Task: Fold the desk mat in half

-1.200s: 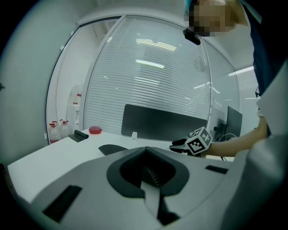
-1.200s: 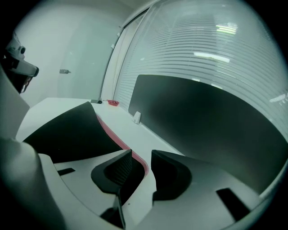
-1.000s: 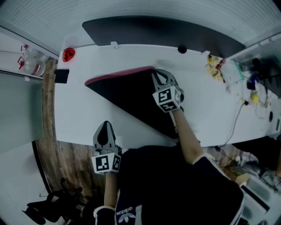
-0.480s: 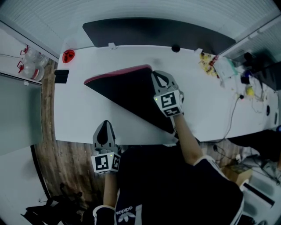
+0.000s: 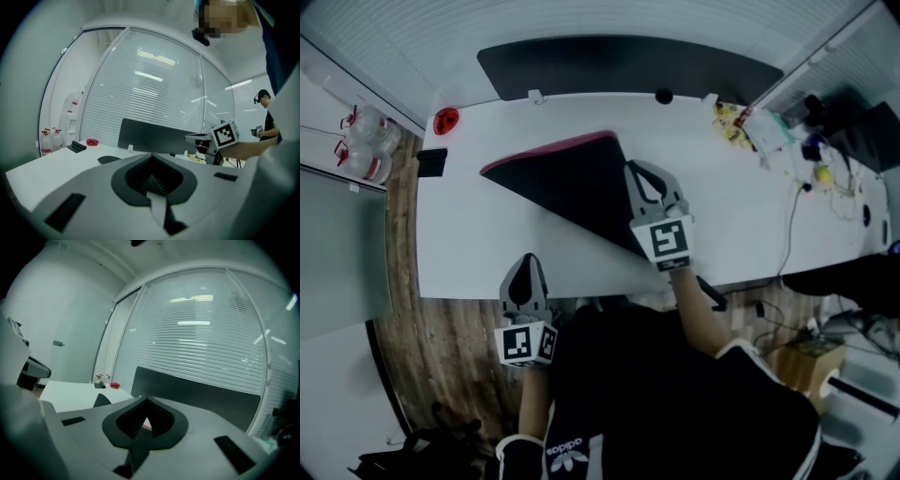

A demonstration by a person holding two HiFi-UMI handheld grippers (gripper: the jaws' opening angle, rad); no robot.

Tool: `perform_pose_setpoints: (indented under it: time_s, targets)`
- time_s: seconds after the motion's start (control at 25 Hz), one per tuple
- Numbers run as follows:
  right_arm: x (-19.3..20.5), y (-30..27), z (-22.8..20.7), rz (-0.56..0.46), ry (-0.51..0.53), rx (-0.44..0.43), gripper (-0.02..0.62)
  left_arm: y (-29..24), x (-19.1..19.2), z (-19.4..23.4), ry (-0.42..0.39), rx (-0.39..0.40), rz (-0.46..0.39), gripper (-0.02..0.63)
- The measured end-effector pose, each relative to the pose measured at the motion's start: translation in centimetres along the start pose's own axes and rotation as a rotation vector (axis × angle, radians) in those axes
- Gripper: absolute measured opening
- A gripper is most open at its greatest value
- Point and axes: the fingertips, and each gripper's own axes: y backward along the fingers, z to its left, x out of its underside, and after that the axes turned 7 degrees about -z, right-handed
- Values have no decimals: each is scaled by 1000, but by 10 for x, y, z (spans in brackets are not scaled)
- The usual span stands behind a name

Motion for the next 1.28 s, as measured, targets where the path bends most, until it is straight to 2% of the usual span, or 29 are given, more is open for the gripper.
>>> perform_pose_setpoints:
  time_s: [0.08,0.4,1.28]
  targets:
    - [-13,13,9,-29,-29,14,3,8,0,-2,1,18,1,3]
    - [-51,66,55,-87,-21,13,2,44,-5,-1,2,68,-16,3]
    - [-85,171,170,-163,-125,9,2,149,-16,4,-24,123,-60,3]
